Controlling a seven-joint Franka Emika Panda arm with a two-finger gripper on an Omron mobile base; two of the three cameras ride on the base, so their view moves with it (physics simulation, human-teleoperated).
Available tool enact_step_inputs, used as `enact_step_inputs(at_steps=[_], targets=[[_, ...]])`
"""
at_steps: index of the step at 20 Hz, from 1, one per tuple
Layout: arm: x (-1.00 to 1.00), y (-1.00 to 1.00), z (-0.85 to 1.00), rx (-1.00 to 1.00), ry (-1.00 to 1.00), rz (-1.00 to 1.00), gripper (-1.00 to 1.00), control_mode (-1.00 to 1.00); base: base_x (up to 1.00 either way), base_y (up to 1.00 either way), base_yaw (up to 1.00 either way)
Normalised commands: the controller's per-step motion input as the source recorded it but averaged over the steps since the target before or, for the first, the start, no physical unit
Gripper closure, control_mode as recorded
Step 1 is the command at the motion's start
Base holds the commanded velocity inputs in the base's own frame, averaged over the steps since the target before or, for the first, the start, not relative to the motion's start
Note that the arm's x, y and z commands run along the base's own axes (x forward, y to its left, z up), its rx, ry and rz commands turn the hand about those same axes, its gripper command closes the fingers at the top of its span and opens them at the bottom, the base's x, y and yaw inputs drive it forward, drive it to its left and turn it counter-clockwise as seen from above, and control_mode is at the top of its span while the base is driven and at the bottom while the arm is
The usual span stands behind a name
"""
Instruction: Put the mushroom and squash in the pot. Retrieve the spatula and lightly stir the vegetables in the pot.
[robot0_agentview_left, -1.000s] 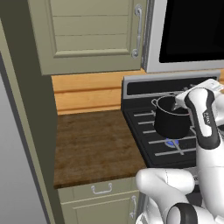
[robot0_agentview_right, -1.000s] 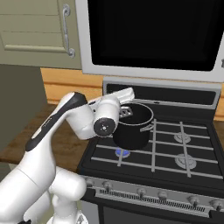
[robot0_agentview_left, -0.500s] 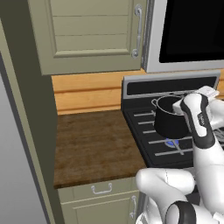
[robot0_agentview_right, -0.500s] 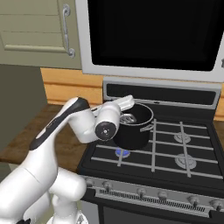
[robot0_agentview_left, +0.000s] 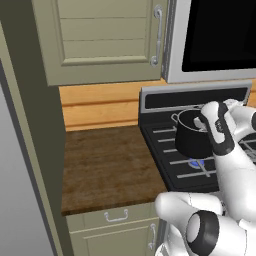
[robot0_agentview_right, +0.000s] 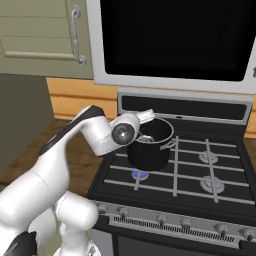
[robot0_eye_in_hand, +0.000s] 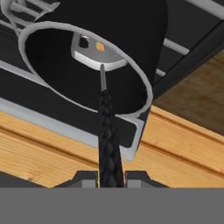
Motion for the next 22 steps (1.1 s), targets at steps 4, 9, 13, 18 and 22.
enact_step_inputs(at_steps=[4,9,13,18,22], targets=[[0.01,-0.12,-0.32,0.00,0.09,0.00,1.00,-1.00,0.00,0.00,0.00],[0.01,-0.15,-0.22,0.00,0.05,0.00,1.00,-1.00,0.00,0.00,0.00],[0.02,-0.10,-0.05,0.00,0.03,0.00,1.00,-1.00,0.00,0.00,0.00],[0.02,-0.02,-0.01,0.00,0.03,0.00,1.00,-1.00,0.00,0.00,0.00],[0.00,-0.01,-0.02,0.00,0.05,0.00,1.00,-1.00,0.00,0.00,0.00]])
